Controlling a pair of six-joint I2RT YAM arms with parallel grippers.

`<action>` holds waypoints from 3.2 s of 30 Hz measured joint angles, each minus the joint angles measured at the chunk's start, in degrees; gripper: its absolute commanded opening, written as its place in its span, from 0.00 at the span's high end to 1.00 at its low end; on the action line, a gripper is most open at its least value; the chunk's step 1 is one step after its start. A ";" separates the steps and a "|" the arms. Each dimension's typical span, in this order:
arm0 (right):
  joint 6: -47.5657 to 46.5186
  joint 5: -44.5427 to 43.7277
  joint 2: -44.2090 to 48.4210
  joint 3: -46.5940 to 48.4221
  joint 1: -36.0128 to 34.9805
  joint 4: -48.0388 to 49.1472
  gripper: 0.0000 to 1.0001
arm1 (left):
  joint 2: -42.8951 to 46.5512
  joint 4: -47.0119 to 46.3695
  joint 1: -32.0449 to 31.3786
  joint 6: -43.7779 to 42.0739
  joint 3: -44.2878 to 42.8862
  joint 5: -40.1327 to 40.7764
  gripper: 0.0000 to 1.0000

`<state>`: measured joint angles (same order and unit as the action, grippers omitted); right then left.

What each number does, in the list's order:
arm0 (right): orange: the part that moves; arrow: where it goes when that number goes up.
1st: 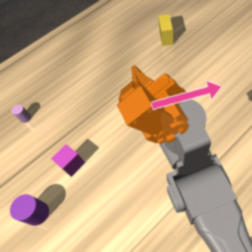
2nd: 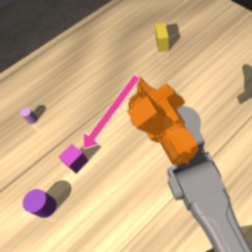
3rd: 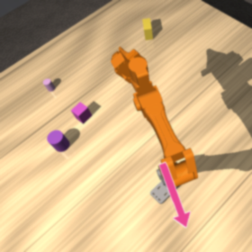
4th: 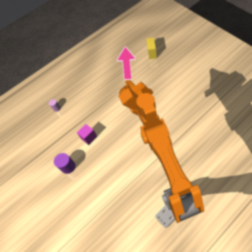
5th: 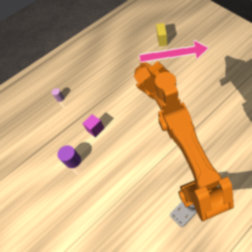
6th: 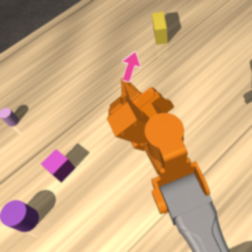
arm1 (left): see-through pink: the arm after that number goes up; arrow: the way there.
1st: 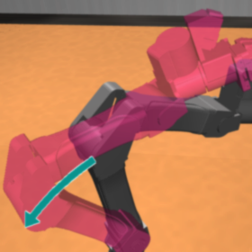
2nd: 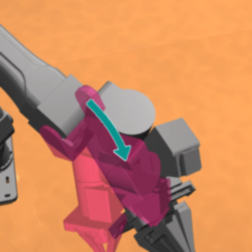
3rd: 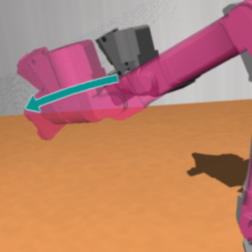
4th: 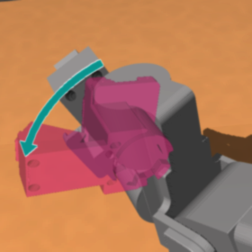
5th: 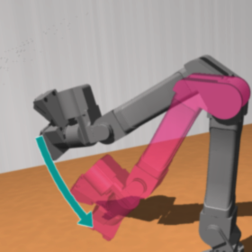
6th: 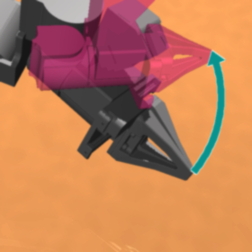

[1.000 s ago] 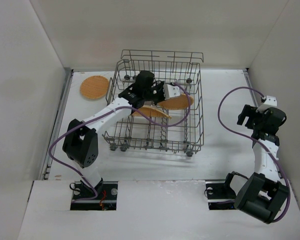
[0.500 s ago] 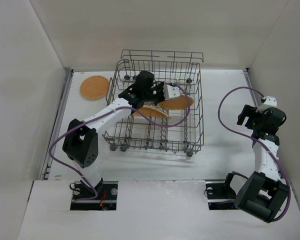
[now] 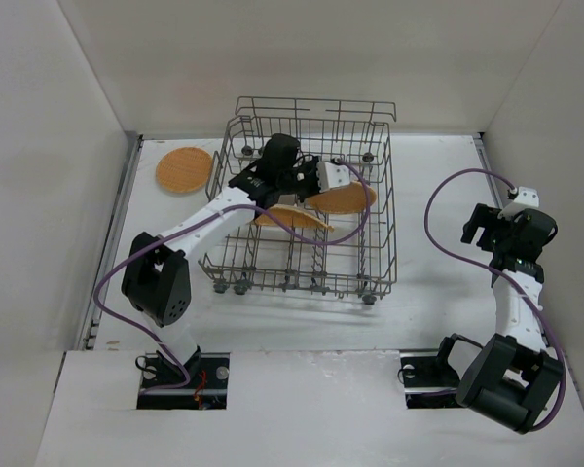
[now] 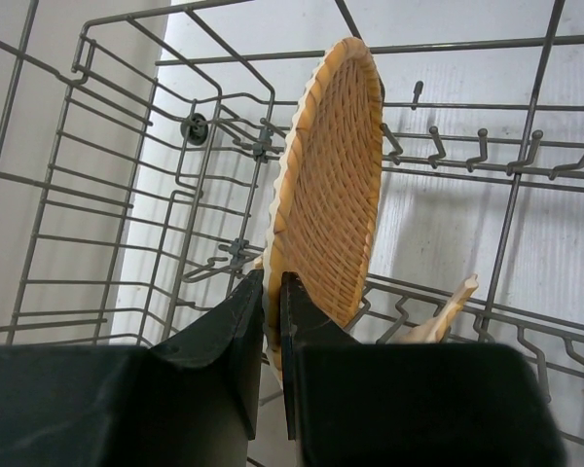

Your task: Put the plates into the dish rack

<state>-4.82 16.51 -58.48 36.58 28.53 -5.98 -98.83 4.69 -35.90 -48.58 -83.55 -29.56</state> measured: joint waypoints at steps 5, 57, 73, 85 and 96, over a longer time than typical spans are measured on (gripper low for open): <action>0.00 0.00 0.07 0.00 0.00 0.00 0.10 | 0.00 1.66 0.00 -0.85 -1.73 -0.20 0.96; 0.17 0.00 0.50 0.00 0.02 0.02 0.10 | -0.66 8.28 1.51 -7.10 -10.95 -5.60 0.95; 0.17 0.00 0.50 0.00 0.70 0.00 0.10 | -3.74 8.46 1.51 -7.13 -10.97 -6.19 0.95; 0.22 0.02 0.33 0.00 0.70 0.00 0.10 | -5.20 8.48 1.92 -7.10 -11.08 -6.78 0.96; 0.42 0.02 0.33 0.00 0.81 0.02 0.10 | -5.73 8.83 1.84 -7.08 -11.37 -6.86 0.96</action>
<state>-4.40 16.53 -58.15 36.58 29.34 -5.96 -104.55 13.52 -34.06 -55.66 -94.91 -36.42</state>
